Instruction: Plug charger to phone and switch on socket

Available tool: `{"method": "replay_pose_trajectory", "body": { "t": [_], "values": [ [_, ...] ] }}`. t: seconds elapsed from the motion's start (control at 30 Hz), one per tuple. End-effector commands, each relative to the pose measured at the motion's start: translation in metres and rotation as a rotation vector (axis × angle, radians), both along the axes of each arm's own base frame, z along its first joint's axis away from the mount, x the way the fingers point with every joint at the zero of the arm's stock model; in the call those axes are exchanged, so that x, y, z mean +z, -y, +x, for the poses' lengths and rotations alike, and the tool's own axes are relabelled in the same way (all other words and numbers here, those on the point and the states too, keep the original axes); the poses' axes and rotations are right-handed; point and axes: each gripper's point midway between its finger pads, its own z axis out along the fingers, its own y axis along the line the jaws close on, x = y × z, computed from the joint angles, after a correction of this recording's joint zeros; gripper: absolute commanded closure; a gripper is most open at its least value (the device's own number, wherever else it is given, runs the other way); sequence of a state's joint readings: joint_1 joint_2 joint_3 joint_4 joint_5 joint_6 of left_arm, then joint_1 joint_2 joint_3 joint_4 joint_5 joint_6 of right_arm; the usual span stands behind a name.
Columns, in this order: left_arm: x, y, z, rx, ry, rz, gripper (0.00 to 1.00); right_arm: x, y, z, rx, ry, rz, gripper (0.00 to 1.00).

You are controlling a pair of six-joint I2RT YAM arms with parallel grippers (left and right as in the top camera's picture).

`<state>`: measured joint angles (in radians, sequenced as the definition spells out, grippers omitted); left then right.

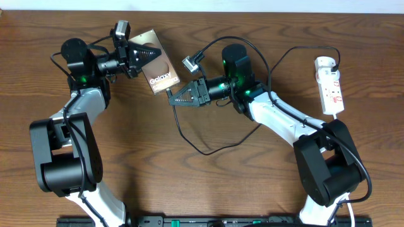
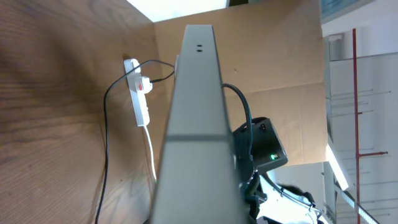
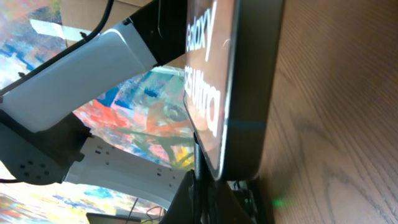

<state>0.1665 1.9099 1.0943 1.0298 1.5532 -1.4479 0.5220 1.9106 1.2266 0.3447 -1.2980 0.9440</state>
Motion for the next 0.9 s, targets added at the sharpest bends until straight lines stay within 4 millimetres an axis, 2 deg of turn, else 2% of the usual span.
{"method": "replay_pose_trajectory", "body": {
  "t": [0.0,0.37,0.6,0.87],
  "values": [
    [0.009,0.003,-0.004,-0.023,0.034,0.008,0.93,0.001,0.000,0.006,-0.028,-0.003,-0.004,0.99],
    [0.010,0.005,-0.005,-0.028,0.050,0.011,0.93,0.000,0.000,0.009,-0.047,-0.017,-0.013,0.99],
    [0.012,0.015,-0.008,-0.052,0.077,0.015,0.93,-0.001,0.005,0.015,-0.065,-0.019,-0.014,0.99],
    [0.012,0.015,-0.008,-0.052,0.077,0.015,0.93,-0.002,0.009,0.024,-0.100,-0.016,-0.019,0.99]
  ]
}}
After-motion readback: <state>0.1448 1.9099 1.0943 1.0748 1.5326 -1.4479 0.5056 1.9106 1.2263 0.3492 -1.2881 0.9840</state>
